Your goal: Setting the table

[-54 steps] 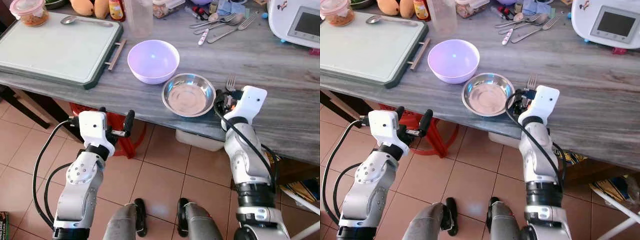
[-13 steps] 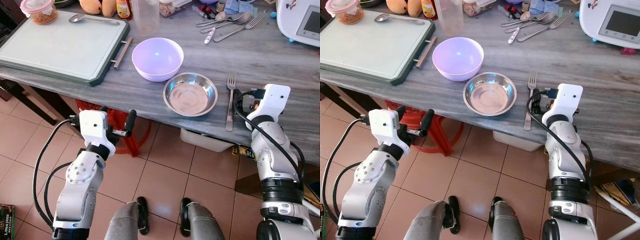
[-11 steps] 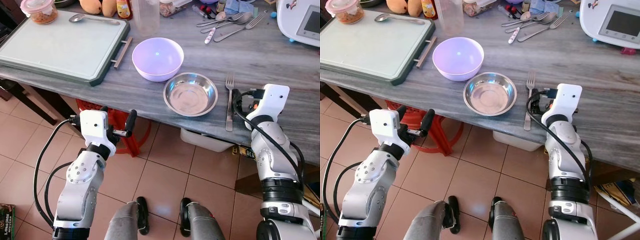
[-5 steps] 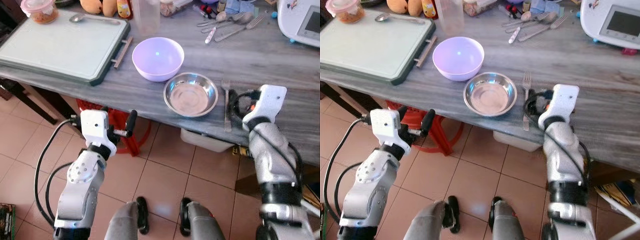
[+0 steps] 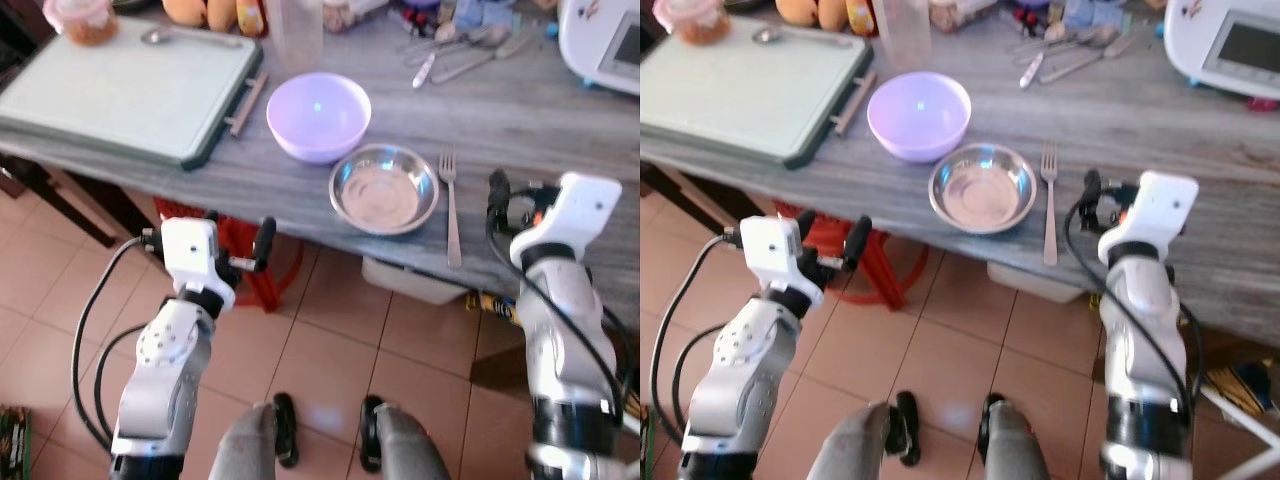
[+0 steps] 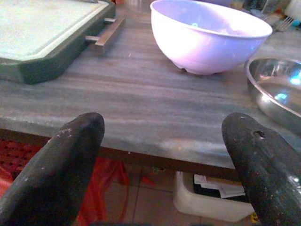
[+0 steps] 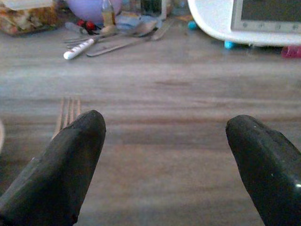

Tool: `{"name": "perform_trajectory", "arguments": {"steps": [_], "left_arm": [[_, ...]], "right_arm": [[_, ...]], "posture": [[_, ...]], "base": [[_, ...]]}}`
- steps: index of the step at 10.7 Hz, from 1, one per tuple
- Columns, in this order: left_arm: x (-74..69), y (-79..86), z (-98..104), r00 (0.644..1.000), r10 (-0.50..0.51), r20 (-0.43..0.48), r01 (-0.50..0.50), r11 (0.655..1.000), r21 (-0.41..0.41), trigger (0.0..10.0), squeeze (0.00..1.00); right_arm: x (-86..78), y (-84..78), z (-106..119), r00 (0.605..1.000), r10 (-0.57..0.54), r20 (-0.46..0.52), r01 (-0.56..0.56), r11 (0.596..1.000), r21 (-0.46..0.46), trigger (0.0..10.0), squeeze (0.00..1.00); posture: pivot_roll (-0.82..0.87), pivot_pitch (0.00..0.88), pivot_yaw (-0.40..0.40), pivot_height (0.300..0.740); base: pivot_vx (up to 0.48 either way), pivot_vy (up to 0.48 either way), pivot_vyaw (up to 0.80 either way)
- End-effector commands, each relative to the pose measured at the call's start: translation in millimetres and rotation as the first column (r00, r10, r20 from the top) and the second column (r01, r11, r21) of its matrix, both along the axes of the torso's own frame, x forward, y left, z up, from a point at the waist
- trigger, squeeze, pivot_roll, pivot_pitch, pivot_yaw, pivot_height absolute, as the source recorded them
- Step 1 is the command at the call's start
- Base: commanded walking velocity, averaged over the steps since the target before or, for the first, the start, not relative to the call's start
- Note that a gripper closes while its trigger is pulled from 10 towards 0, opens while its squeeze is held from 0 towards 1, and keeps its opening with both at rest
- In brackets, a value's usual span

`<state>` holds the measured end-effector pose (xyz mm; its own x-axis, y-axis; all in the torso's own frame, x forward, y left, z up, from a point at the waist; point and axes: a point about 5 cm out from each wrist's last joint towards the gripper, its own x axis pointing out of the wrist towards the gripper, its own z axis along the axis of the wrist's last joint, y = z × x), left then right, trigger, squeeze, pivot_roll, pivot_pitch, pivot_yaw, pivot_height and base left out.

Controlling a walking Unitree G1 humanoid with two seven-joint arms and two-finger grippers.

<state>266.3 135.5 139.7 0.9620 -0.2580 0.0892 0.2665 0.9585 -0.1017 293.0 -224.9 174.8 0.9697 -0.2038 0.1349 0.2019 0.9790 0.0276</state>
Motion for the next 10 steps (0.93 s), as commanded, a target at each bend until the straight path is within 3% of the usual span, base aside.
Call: {"name": "perform_trajectory", "arguments": {"steps": [1,3,4,6,7,10], "left_arm": [[0.2,1.9,-4,1.0,0.005,-0.012,-0.005,1.0,0.003,10.0,0.0],[4.5,1.3,-2,0.999,0.035,0.003,-0.035,0.999,0.012,10.0,0.0],[7.5,2.9,-1,0.998,0.057,0.01,-0.057,0.998,0.02,10.0,0.0],[11.6,2.7,-3,0.997,0.072,0.007,-0.072,0.997,0.019,10.0,0.0],[11.7,1.7,-5,0.997,0.073,0.002,-0.073,0.997,0.012,10.0,0.0],[14.3,1.4,-6,0.997,0.081,0.006,-0.082,0.997,0.006,10.0,0.0]], "right_arm": [[-5.5,5.1,7,1.0,0.005,0.029,-0.004,1.0,-0.028,10.0,0.0],[-16.5,16.6,7,0.998,0.05,0.04,-0.048,0.998,-0.035,10.0,0.0],[-21.6,21.6,4,0.997,0.064,0.042,-0.063,0.998,-0.025,10.0,1.0],[-25.5,27.4,-2,0.997,0.066,0.032,-0.065,0.997,-0.033,10.0,1.0],[-24.3,30.0,-1,0.996,0.077,0.047,-0.075,0.996,-0.038,10.0,0.0],[-17.4,31.4,2,0.995,0.077,0.064,-0.073,0.996,-0.056,10.0,0.0]], "posture": [[-0.03,0.228,0.041,0.74],[-0.04,0.206,0.037,0.74],[-0.05,0.196,0.037,0.74],[-0.06,0.166,0.029,0.74],[-0.06,0.154,0.031,0.74],[-0.06,0.139,0.03,0.74]], "base": [[0.0,0.0,0.0],[0.0,0.0,0.0],[0.0,0.0,0.0],[0.0,0.0,0.0],[-0.259,0.0,0.0],[-0.271,0.0,-0.17]]}}
